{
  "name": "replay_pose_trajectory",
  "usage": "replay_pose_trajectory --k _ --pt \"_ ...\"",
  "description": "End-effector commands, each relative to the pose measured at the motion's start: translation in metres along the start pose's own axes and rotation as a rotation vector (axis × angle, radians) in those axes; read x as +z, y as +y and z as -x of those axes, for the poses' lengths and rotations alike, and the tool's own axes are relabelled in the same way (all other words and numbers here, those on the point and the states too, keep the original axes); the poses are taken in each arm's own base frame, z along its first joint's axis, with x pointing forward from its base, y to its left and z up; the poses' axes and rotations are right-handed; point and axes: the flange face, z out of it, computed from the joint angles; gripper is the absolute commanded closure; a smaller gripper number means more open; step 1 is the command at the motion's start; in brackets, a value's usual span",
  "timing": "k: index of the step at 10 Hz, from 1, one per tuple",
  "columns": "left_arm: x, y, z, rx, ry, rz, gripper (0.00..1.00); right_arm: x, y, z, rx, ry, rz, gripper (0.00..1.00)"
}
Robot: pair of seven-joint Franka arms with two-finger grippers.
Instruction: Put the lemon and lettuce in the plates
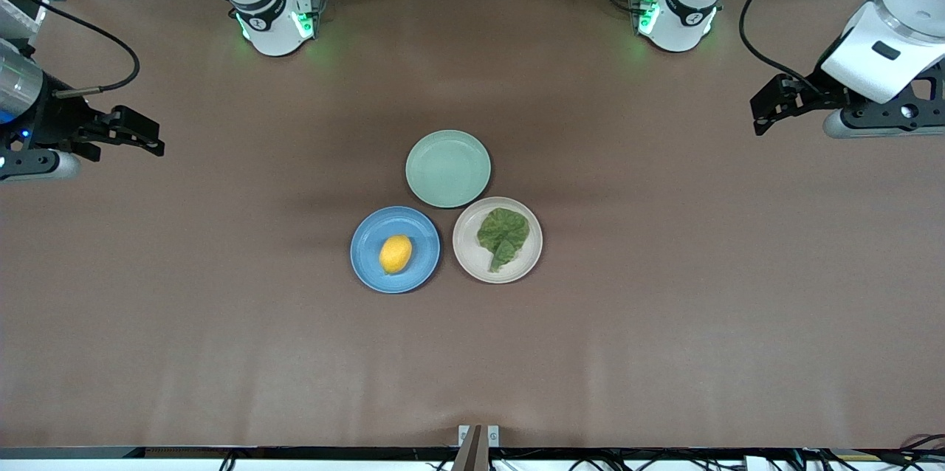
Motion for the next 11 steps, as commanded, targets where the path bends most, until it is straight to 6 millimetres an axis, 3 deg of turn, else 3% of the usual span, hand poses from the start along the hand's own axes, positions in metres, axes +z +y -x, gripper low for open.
replay_pose_trajectory --k 1,6,11 --pt "-0.002 -0.020 0.006 0.025 -0.012 0.077 0.00 -0.001 -0.001 0.009 0.004 0.009 0.012 0.00" --pt "-0.002 -0.015 0.003 0.020 -0.012 0.066 0.00 -0.002 0.002 0.009 0.004 0.007 0.004 0.00" --pt "-0.002 -0.019 0.002 0.025 -0.004 -0.001 0.00 -0.002 -0.012 0.009 -0.017 0.008 0.016 0.00"
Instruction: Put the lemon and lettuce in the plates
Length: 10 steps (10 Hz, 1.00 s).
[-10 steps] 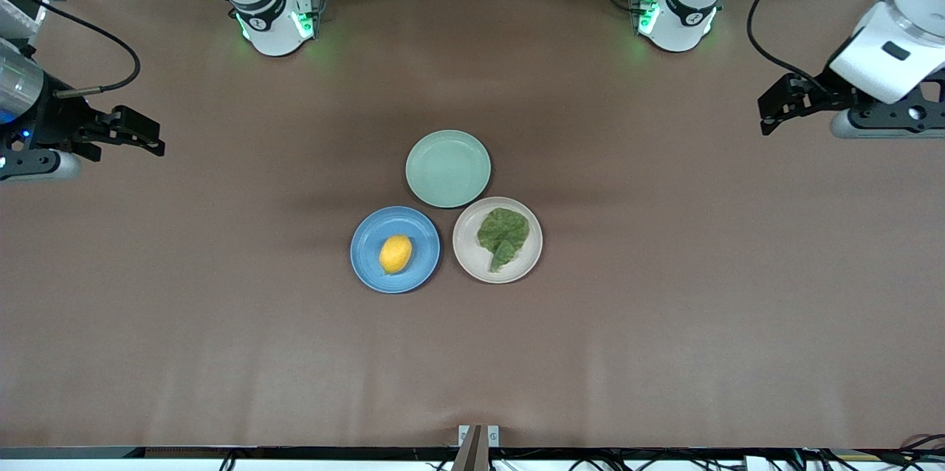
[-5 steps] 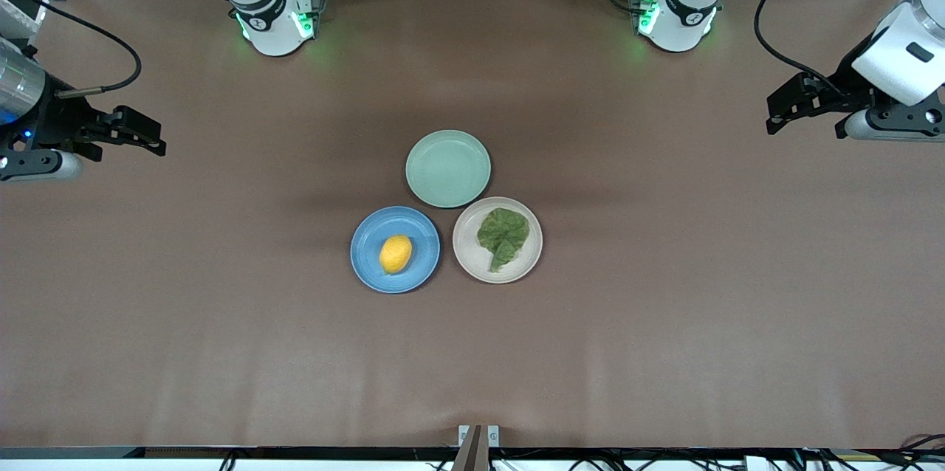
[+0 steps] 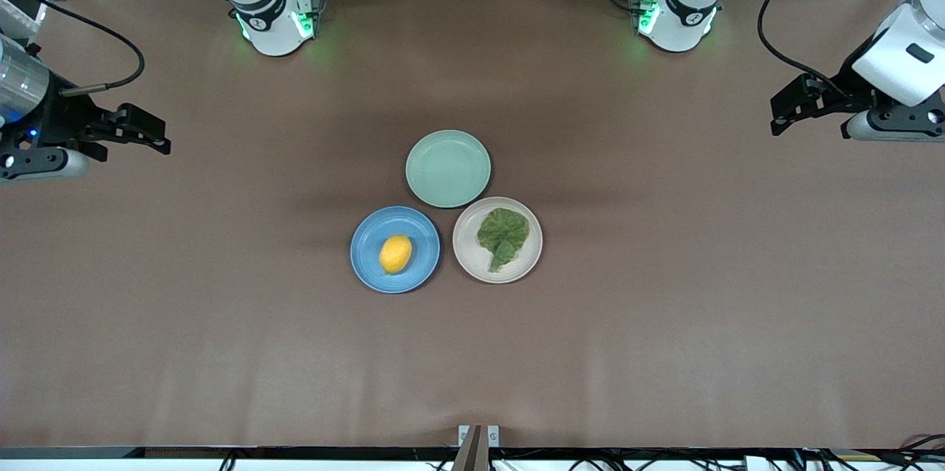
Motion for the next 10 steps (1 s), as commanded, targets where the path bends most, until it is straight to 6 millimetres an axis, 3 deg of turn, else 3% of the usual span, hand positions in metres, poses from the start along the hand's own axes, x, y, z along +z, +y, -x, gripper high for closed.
replay_pose_trajectory --k 1,10 --pt "-0.0056 -0.0024 0.0042 0.010 0.006 -0.027 0.00 -0.0023 -0.0002 0.0088 0.015 0.008 0.032 0.00" --pt "-0.0038 -0.0048 0.0031 0.004 0.003 -0.026 0.00 -0.0019 -0.0002 0.0119 0.015 -0.003 0.034 0.00"
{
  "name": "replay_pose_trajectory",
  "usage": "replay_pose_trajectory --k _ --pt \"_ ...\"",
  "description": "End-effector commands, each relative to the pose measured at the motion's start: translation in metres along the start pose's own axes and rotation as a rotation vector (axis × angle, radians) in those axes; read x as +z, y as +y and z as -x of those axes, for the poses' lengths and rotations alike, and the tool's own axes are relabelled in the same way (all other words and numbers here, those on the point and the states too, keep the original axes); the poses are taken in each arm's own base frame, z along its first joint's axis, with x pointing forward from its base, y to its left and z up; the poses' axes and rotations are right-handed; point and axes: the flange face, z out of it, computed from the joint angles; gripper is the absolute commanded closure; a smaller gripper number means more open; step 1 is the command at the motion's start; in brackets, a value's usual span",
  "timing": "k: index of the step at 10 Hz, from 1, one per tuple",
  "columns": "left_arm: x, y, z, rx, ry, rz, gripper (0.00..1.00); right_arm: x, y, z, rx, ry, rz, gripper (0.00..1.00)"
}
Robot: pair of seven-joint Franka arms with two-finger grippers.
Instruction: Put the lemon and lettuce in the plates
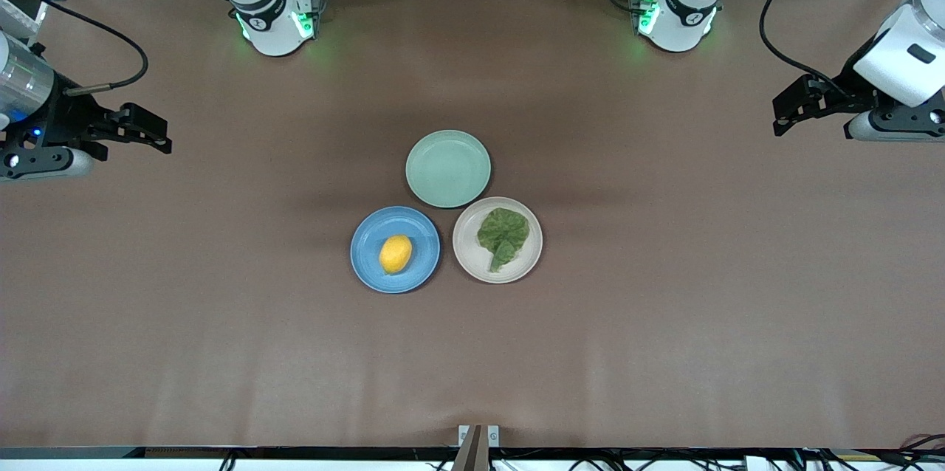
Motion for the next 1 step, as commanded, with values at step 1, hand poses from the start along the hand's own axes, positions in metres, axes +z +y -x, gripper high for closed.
replay_pose_trajectory --k 1 --pt "-0.0053 -0.0050 0.0036 0.005 0.004 -0.024 0.00 -0.0022 -0.0003 0.0112 0.016 0.001 0.020 0.00"
